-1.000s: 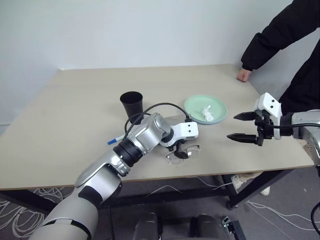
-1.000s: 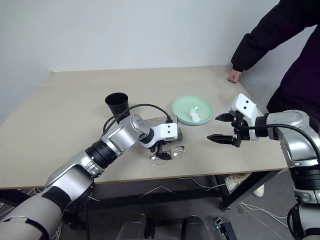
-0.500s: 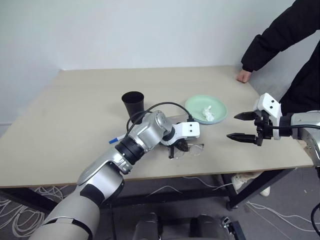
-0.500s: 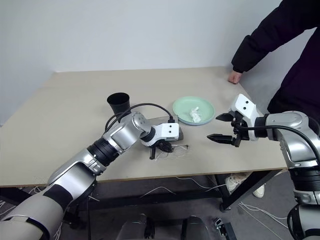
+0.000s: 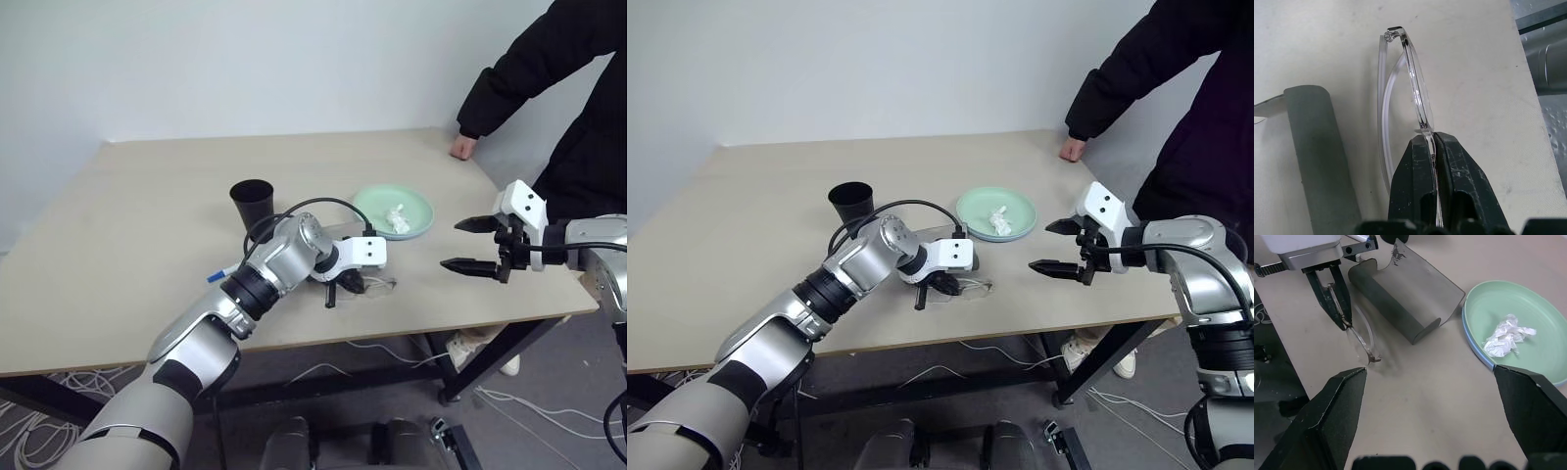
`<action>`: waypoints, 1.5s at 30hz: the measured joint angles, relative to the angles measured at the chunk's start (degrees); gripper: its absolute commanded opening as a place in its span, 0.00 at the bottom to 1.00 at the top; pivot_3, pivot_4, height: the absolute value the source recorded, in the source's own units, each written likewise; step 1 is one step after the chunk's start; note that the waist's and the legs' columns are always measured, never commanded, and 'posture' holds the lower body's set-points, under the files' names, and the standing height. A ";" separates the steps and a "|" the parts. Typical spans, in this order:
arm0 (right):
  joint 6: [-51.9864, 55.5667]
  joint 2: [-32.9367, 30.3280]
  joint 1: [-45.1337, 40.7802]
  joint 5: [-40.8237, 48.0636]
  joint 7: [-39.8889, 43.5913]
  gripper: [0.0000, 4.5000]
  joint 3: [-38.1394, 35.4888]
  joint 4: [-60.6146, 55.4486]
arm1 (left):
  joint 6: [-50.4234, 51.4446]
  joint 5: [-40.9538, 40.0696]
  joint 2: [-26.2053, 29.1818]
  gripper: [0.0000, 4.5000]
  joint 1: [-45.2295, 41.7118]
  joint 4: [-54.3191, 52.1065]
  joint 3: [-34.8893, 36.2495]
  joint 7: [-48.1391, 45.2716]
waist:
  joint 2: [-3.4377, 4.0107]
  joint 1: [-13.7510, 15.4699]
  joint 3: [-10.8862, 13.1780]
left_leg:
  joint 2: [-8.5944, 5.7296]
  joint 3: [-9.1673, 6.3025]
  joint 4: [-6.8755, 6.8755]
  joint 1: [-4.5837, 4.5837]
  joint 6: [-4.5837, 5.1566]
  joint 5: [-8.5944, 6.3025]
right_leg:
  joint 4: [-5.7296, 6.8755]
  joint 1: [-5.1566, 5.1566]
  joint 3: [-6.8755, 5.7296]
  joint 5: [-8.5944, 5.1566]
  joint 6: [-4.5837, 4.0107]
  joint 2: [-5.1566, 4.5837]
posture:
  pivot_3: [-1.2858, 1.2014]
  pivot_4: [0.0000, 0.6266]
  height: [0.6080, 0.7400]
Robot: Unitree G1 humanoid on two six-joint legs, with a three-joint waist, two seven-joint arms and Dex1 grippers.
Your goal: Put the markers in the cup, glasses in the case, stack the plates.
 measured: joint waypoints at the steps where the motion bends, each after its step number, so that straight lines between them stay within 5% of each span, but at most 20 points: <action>1: -0.04 0.01 0.00 0.00 0.00 1.00 0.15 0.05 | 0.27 -0.17 0.01 0.00 0.00 0.00 0.39 -0.41 | 0.00 0.01 0.00 | 0.00 0.01 0.00 0.00 0.00 0.00 | 0.01 0.00 0.00 0.00 0.00 0.00 | 0.52 0.00 1.00; 17: -0.36 0.48 -0.39 -0.01 0.18 1.00 1.06 0.56 | 11.37 -4.37 3.72 0.00 -1.72 -0.40 3.10 -9.56 | -0.02 0.15 0.00 | -0.48 -0.01 0.01 -0.01 0.09 -0.55 | 0.22 -0.07 0.44 0.54 0.16 0.07 | 0.52 0.00 1.00; 22: -0.37 0.61 -0.39 -0.02 0.18 1.00 1.14 0.60 | 14.55 -4.85 4.29 0.35 -1.74 -0.45 3.09 -11.37 | -0.04 0.11 0.02 | -0.52 0.04 0.20 -0.01 0.20 -0.68 | 0.20 -0.01 0.51 0.53 0.21 0.04 | 0.52 0.00 1.00; 45: -0.47 1.21 -0.47 -0.09 0.11 1.00 1.73 0.62 | 0.00 -0.53 3.70 0.35 -1.70 -0.13 2.16 -5.57 | -0.04 0.11 0.01 | -0.53 0.02 0.36 0.03 0.20 -0.69 | 0.30 0.05 0.51 0.56 0.20 0.04 | 0.52 0.00 1.00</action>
